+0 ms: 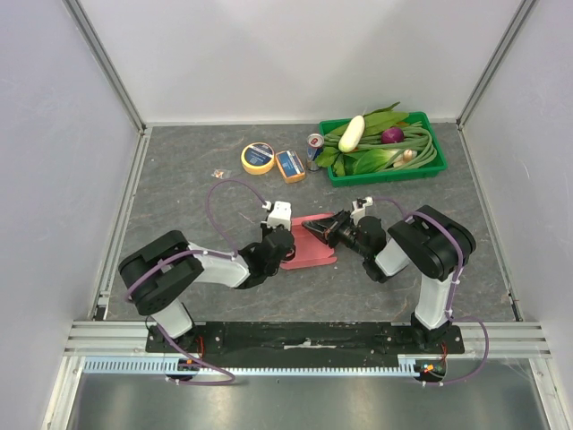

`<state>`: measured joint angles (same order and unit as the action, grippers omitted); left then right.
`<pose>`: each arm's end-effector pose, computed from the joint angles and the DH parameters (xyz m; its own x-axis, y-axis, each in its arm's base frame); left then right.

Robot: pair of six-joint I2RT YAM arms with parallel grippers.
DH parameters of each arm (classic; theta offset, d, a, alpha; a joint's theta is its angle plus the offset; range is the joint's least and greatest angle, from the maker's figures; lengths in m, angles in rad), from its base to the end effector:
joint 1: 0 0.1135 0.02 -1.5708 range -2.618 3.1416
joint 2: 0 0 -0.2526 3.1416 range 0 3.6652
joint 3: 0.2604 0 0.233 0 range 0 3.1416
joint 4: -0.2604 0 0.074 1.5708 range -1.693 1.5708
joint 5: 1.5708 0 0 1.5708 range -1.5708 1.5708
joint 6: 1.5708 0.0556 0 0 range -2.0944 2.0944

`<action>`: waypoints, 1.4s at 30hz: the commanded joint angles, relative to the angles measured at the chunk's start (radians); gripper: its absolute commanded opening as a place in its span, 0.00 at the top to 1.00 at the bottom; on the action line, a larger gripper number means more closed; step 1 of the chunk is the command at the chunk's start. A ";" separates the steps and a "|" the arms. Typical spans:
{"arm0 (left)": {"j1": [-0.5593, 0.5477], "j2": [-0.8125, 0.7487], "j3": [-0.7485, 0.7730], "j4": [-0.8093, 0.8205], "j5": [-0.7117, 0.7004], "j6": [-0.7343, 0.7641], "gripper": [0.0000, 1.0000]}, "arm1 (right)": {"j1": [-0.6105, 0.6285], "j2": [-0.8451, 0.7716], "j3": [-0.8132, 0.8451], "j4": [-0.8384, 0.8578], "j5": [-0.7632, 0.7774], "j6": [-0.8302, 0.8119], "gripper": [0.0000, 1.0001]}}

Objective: Fold the paper box

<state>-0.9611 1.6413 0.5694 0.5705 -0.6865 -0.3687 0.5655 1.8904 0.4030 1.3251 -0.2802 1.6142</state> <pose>0.2011 -0.2264 0.1402 -0.3706 0.0437 -0.9278 0.1954 0.9802 -0.0319 0.2481 0.1757 0.1134 -0.7387 0.6683 0.0875 0.1686 0.0576 0.9840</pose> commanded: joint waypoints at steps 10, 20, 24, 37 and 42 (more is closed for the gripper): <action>0.015 -0.252 -0.153 0.008 0.251 -0.049 0.35 | 0.002 0.019 0.017 -0.043 -0.040 -0.023 1.00; 0.053 -0.569 -0.313 -0.179 0.269 -0.131 0.54 | -0.006 0.013 0.019 -0.055 -0.051 -0.034 1.00; 0.119 -0.496 -0.269 -0.180 0.307 -0.131 0.57 | -0.007 0.013 0.020 -0.056 -0.051 -0.034 1.00; 0.179 -0.241 -0.106 -0.034 0.424 0.043 0.54 | -0.006 -0.002 0.033 -0.090 -0.048 -0.043 1.00; 0.179 -0.173 -0.060 -0.021 0.384 0.059 0.64 | -0.006 -0.008 0.036 -0.106 -0.048 -0.048 1.00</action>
<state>-0.7868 1.4242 0.4568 0.4812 -0.2783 -0.3679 0.5583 1.8927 0.4320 1.2873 -0.3176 1.6043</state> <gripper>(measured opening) 0.390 0.007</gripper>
